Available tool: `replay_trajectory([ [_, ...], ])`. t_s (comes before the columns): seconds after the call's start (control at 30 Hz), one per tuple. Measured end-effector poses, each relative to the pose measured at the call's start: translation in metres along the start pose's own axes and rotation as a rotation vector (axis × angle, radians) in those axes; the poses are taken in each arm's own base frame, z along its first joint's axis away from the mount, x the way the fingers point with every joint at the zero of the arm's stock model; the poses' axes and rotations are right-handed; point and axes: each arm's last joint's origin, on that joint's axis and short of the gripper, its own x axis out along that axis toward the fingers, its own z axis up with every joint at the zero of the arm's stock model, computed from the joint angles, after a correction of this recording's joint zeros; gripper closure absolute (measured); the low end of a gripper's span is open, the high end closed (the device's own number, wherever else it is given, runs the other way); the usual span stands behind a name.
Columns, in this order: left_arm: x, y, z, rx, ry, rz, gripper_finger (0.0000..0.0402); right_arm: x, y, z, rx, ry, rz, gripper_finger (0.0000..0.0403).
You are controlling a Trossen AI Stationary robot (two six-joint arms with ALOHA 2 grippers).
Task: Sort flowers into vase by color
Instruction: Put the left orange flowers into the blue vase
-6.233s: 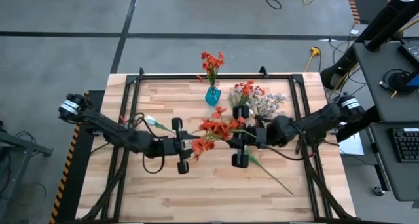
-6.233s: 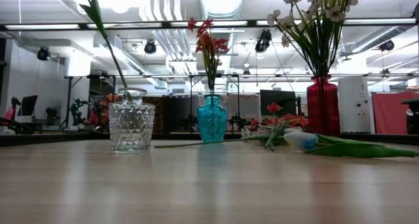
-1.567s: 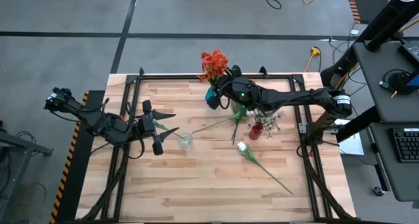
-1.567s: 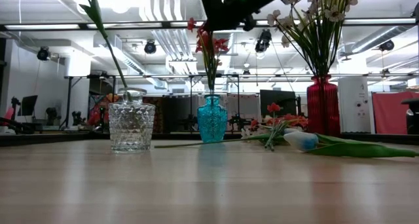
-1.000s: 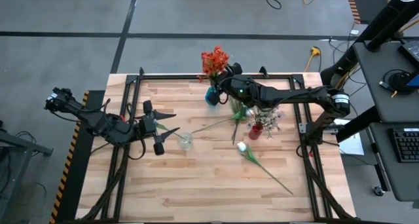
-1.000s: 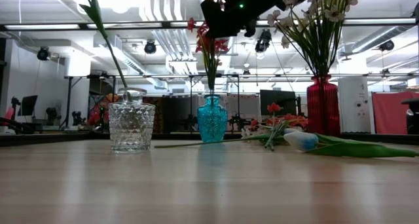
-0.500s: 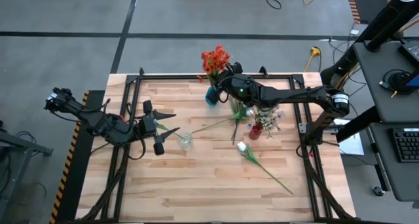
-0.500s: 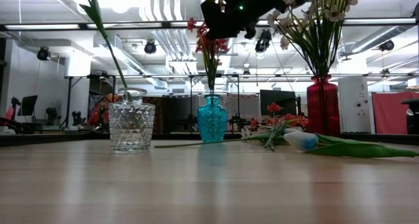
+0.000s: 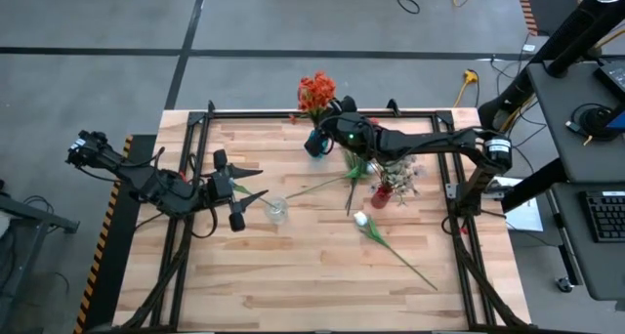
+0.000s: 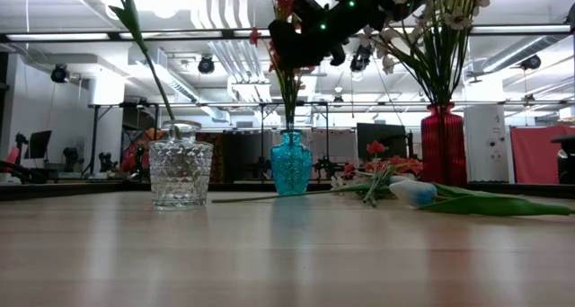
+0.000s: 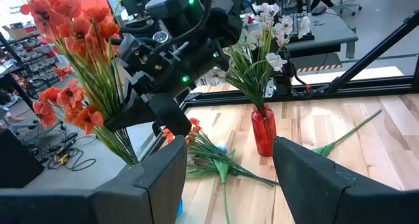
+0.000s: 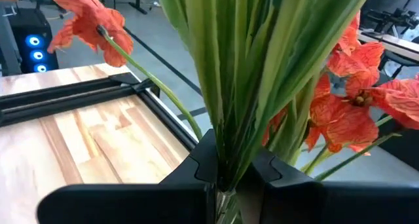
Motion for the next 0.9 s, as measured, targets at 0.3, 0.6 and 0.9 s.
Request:
replay_trajectory([
  [0.3,0.0000,0.0000,-0.0004,0.003,0.003,0.000,0.0193,0.0000,0.0001,-0.0017,-0.009,0.015,0.001,0.0356],
  [0.6,0.0000,0.0000,-0.0005,0.005,0.004,0.000,0.0193,0.0000,0.0002,-0.0027,0.004,0.024,0.001,0.0326],
  [0.9,0.0000,0.0000,-0.0006,0.005,0.005,0.000,0.0193,-0.0001,-0.0009,-0.0026,-0.001,0.026,-0.035,0.0283],
])
